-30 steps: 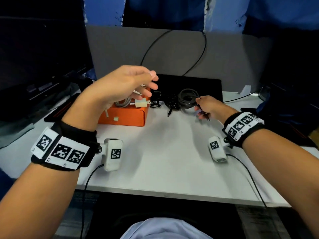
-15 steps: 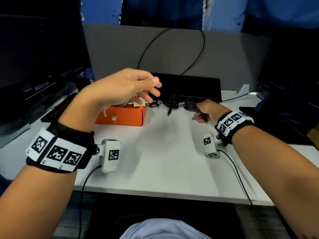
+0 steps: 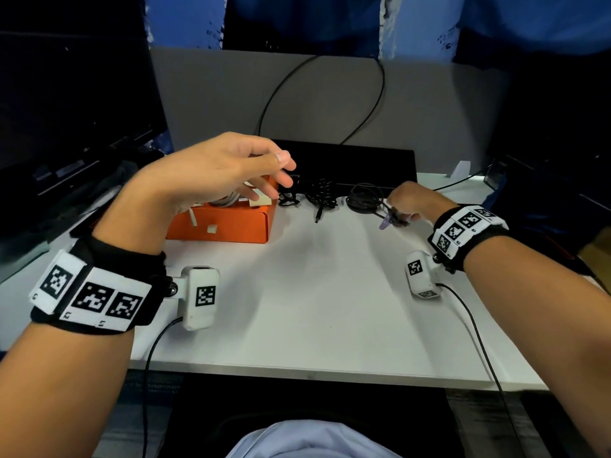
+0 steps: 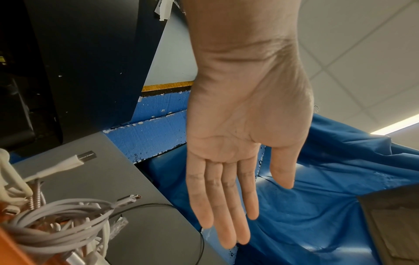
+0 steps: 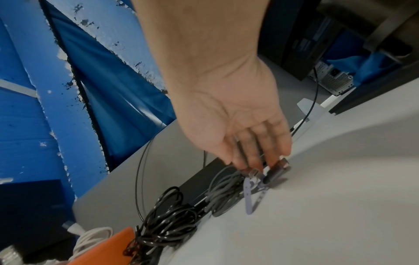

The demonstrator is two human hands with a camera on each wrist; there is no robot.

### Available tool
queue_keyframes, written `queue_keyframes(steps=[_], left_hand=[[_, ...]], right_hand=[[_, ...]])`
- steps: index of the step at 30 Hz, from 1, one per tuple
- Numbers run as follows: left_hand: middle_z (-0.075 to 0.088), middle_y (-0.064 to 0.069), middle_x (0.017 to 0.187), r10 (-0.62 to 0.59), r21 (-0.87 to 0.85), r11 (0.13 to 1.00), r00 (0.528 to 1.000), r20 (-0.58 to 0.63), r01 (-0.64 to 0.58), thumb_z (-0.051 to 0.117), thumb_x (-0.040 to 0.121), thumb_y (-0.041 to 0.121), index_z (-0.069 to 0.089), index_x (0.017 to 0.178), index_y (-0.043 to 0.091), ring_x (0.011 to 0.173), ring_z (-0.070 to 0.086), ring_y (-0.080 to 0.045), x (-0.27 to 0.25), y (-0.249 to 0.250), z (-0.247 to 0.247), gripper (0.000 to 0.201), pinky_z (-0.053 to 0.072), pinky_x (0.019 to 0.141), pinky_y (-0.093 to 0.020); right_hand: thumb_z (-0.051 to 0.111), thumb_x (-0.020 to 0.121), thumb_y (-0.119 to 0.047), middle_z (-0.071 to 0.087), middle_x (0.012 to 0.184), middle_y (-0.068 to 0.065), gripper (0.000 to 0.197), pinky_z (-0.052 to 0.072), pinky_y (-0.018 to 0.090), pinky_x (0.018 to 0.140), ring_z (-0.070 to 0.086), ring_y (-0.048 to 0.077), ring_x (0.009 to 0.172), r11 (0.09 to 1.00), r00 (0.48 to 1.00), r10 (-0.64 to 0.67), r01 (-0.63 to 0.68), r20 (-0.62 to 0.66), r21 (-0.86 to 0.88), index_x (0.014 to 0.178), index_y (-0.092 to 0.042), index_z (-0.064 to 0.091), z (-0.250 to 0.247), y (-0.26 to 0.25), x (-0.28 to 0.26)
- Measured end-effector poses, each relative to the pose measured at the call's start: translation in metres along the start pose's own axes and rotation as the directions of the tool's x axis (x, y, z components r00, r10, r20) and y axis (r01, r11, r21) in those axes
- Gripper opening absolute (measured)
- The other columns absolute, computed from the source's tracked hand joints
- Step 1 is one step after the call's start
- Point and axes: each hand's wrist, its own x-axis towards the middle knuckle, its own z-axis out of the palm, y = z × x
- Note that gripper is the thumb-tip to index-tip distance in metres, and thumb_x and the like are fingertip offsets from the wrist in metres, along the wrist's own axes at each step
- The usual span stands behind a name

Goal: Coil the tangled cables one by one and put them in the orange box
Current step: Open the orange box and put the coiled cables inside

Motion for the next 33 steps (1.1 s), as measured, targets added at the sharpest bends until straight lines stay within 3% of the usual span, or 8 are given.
queue_keyframes(steps=[3, 7, 12, 16, 20, 22, 26, 33], left_hand=[[0.075, 0.017, 0.111, -0.017, 0.013, 1.0, 1.0, -0.007, 0.017, 0.047, 0.104, 0.049, 0.069, 0.12, 0.034, 0.1, 0.072, -0.006, 0.001, -0.001, 0.0, 0.031, 0.056, 0.093, -0.035], [0.074, 0.02, 0.109, -0.074, 0.095, 0.993, 0.997, -0.03, 0.077, 0.048, 0.099, 0.058, 0.07, 0.116, 0.038, 0.098, 0.072, -0.004, 0.0, -0.009, -0.009, 0.034, 0.055, 0.091, -0.034], [0.078, 0.004, 0.096, -0.234, 0.173, 0.951, 0.962, -0.144, 0.257, 0.054, 0.102, 0.045, 0.074, 0.106, 0.021, 0.087, 0.074, -0.013, 0.009, -0.034, -0.047, 0.032, 0.055, 0.081, -0.032], [0.069, -0.016, 0.09, -0.447, 0.116, 0.855, 0.832, -0.33, 0.505, 0.046, 0.107, 0.012, 0.065, 0.114, -0.004, 0.075, 0.066, -0.031, 0.038, -0.093, -0.089, 0.025, 0.057, 0.061, -0.034], [0.064, -0.026, 0.097, -0.618, 0.173, 0.705, 0.715, -0.328, 0.688, 0.044, 0.105, 0.004, 0.059, 0.121, -0.011, 0.077, 0.068, -0.041, 0.05, -0.141, -0.11, 0.026, 0.057, 0.045, -0.037], [0.056, -0.022, 0.088, -0.635, 0.15, 0.698, 0.701, -0.323, 0.701, 0.035, 0.107, 0.003, 0.054, 0.125, -0.011, 0.068, 0.062, -0.038, 0.05, -0.154, -0.117, 0.03, 0.053, 0.036, -0.038], [0.057, -0.02, 0.086, -0.639, 0.14, 0.702, 0.705, -0.307, 0.698, 0.028, 0.108, 0.004, 0.055, 0.122, -0.007, 0.066, 0.061, -0.032, 0.05, -0.169, -0.123, 0.032, 0.054, 0.038, -0.036], [0.069, -0.017, 0.095, -0.702, 0.169, 0.685, 0.704, -0.104, 0.708, 0.043, 0.11, 0.027, 0.056, 0.123, -0.002, 0.073, 0.067, -0.03, 0.064, -0.176, -0.108, 0.035, 0.061, 0.055, -0.039]], right_hand=[[0.047, 0.1, -0.008, 0.078, 0.096, 0.018, 0.023, 0.046, 0.027, 0.058, 0.069, 0.033, 0.08, 0.995, 0.996, -0.048, 0.041, 0.076, 0.094, 0.1, -0.001, 0.069, 0.007, 0.0, -0.002], [0.049, 0.1, -0.013, 0.069, 0.118, 0.02, 0.029, 0.049, 0.032, 0.085, 0.064, 0.037, 0.111, 0.996, 0.991, -0.089, 0.086, -0.097, -0.033, 0.116, -0.001, 0.071, 0.001, -0.009, -0.007], [0.051, 0.101, -0.023, 0.073, 0.106, 0.014, 0.024, 0.055, 0.038, 0.087, 0.068, 0.034, 0.1, 0.954, 0.911, -0.288, 0.301, -0.294, -0.003, 0.101, -0.011, 0.072, -0.009, -0.051, -0.036], [0.052, 0.105, -0.03, 0.075, 0.086, 0.003, 0.029, 0.059, 0.039, 0.077, 0.07, 0.023, 0.078, 0.831, 0.826, -0.551, 0.556, -0.118, 0.016, 0.09, -0.012, 0.069, 0.005, -0.117, -0.101], [0.047, 0.107, -0.037, 0.062, 0.088, 0.001, 0.031, 0.044, 0.033, 0.071, 0.061, 0.023, 0.084, 0.606, 0.664, -0.704, 0.746, 0.252, -0.276, 0.093, -0.015, 0.063, 0.054, -0.18, -0.157], [0.044, 0.107, -0.045, 0.055, 0.085, -0.004, 0.029, 0.041, 0.033, 0.067, 0.059, 0.021, 0.086, 0.527, 0.624, -0.71, 0.778, 0.326, -0.343, 0.097, -0.021, 0.059, 0.079, -0.202, -0.166], [0.046, 0.107, -0.044, 0.063, 0.091, -0.003, 0.032, 0.037, 0.03, 0.056, 0.06, 0.018, 0.085, 0.468, 0.607, -0.724, 0.781, 0.327, -0.414, 0.108, -0.019, 0.065, 0.11, -0.224, -0.164], [0.051, 0.105, -0.023, 0.059, 0.109, 0.001, 0.053, 0.053, 0.037, 0.071, 0.062, 0.026, 0.095, 0.415, 0.578, -0.755, 0.786, 0.308, -0.458, 0.156, -0.027, 0.035, 0.131, -0.242, -0.161]])
